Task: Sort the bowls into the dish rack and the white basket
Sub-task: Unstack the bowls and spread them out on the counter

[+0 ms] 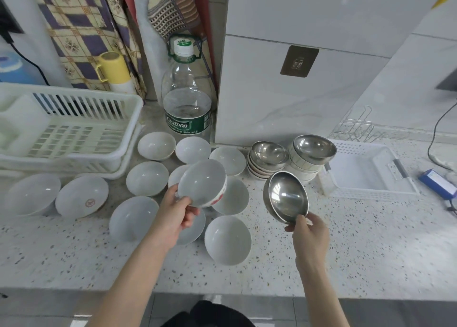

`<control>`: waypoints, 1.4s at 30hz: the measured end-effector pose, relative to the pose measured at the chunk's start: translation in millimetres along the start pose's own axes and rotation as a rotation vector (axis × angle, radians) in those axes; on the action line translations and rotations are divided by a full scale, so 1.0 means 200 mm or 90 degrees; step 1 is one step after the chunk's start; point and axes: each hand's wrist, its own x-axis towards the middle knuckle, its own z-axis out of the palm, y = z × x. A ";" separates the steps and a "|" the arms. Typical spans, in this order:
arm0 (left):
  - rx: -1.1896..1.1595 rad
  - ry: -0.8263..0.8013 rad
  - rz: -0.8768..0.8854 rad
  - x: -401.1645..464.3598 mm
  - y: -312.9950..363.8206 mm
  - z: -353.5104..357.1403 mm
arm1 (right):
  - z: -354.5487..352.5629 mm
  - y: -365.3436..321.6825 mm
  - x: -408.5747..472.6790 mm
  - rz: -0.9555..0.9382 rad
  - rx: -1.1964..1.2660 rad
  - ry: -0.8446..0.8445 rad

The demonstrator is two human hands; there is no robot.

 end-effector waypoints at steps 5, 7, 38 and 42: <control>-0.005 -0.021 -0.019 -0.13 -0.08 -0.03 | -0.07 0.14 -0.11 0.053 -0.018 -0.005; -0.002 -0.025 -0.028 -0.17 -0.10 -0.03 | -0.09 0.19 -0.14 0.071 -0.015 -0.005; -0.021 0.148 -0.028 -0.20 -0.28 0.42 | 0.09 0.24 0.50 0.103 -0.168 -0.302; -0.006 0.137 -0.038 -0.19 -0.28 0.39 | 0.11 0.24 0.48 0.106 -0.163 -0.287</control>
